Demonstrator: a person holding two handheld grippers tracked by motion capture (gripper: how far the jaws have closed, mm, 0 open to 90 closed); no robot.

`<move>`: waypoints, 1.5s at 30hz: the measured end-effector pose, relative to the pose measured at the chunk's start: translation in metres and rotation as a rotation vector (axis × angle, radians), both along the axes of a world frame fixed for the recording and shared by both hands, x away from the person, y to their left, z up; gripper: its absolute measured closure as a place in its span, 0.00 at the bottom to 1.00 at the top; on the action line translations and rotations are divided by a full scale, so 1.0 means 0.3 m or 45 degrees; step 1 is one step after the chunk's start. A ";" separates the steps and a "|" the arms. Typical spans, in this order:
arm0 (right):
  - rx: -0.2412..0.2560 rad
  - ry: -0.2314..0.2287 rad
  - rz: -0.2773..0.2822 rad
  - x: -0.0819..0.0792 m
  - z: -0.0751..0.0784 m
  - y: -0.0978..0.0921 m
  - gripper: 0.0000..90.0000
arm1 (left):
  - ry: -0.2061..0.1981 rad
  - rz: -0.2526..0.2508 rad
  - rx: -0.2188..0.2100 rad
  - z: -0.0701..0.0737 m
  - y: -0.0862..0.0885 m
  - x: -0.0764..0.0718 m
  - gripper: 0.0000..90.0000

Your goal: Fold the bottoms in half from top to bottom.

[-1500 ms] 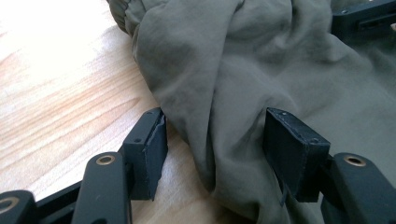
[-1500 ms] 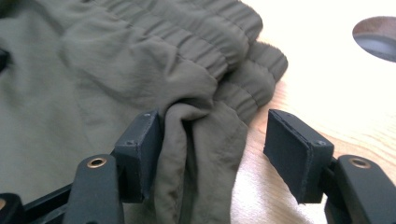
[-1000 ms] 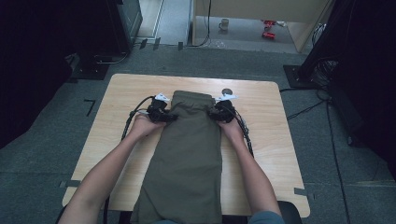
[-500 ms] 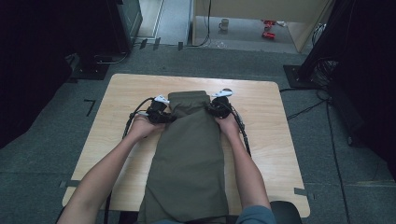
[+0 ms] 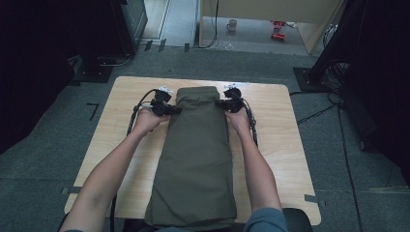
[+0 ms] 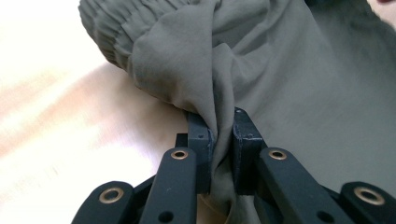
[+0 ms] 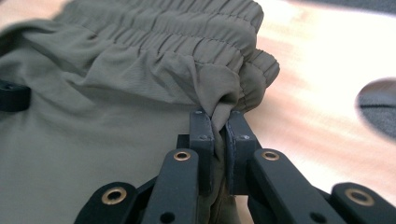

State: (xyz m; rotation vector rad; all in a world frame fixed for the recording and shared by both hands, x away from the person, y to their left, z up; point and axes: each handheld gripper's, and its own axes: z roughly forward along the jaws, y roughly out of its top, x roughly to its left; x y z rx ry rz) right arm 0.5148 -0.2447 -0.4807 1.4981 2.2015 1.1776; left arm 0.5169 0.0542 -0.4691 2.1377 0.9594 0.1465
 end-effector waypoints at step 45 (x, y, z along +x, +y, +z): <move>-0.053 -0.040 0.255 -0.513 -0.007 -0.012 0.91 | -0.045 -0.179 0.026 -0.042 0.066 -0.486 0.89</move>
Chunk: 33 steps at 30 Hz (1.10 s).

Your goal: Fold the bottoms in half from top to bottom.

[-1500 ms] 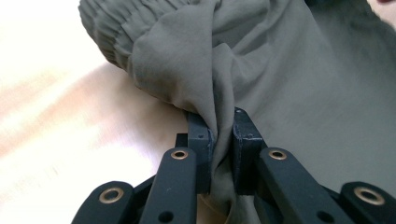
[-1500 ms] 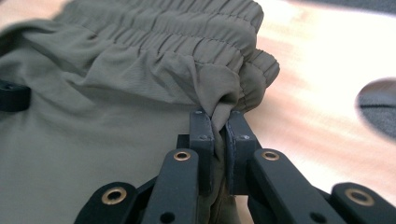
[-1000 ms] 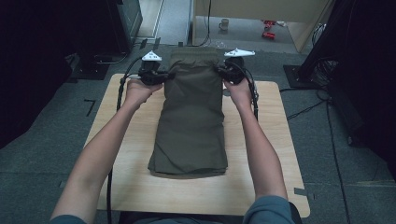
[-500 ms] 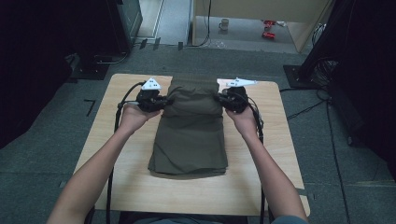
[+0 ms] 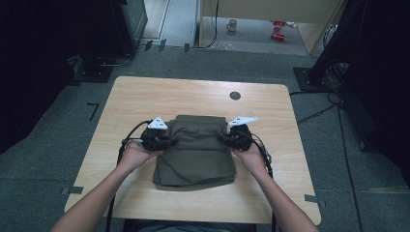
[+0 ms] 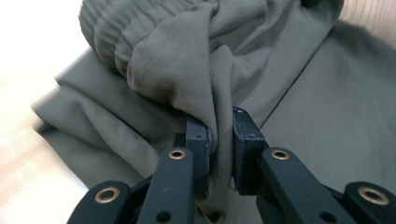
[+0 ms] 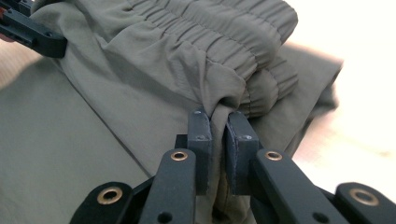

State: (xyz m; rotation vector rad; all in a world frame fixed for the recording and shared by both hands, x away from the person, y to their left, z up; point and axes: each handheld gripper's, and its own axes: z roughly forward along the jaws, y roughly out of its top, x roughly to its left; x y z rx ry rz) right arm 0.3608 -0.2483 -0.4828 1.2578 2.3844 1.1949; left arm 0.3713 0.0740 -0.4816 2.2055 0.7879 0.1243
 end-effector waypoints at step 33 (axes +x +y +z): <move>0.028 -0.077 -0.082 0.070 0.046 -0.063 0.78 | 0.056 0.128 -0.096 0.064 0.080 0.116 0.91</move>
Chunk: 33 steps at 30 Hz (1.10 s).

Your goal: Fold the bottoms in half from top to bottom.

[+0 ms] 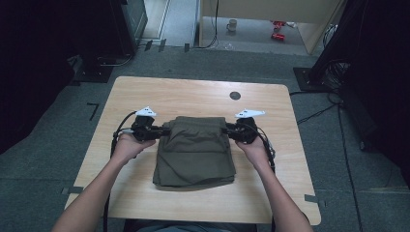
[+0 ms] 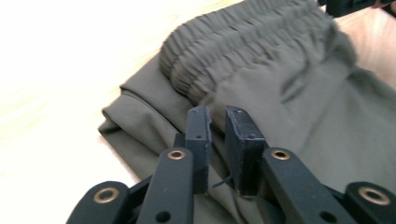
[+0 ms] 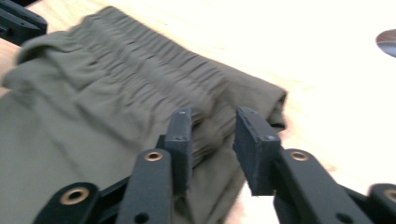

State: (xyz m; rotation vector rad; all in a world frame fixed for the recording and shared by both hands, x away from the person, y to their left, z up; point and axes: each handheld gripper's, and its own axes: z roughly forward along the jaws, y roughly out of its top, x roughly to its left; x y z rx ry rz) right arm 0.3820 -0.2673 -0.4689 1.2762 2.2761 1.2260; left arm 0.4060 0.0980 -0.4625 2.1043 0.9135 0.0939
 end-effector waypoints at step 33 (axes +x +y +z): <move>-0.096 0.135 -0.086 0.101 -0.134 0.033 1.00 | 0.049 0.008 0.077 -0.139 -0.083 0.112 1.00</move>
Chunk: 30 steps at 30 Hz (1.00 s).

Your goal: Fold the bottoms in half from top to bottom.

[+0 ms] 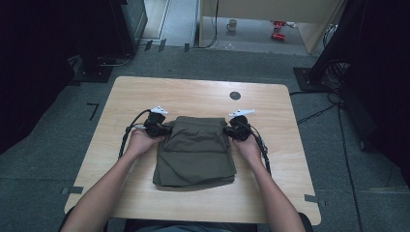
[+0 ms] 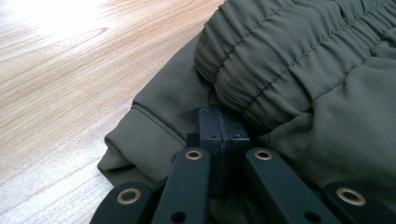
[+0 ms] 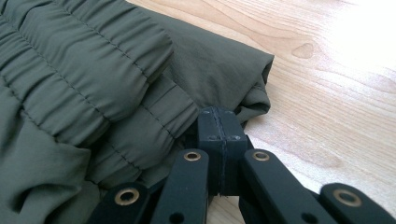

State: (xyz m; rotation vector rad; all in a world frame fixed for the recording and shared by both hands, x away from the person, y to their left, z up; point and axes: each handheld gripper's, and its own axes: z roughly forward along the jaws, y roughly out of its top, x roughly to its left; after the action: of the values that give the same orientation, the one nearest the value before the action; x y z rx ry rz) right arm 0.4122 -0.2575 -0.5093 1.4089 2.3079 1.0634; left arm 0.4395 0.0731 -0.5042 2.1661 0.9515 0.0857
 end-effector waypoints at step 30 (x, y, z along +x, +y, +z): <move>0.130 -0.062 0.038 -0.042 0.062 -0.005 0.71 | -0.045 0.001 -0.059 0.086 0.047 -0.030 0.68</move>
State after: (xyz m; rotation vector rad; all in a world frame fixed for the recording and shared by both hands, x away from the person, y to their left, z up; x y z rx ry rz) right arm 0.3996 -0.2591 -0.4908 1.3730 2.2766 1.2260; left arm 0.4306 0.0872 -0.4784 2.1150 0.9254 0.1009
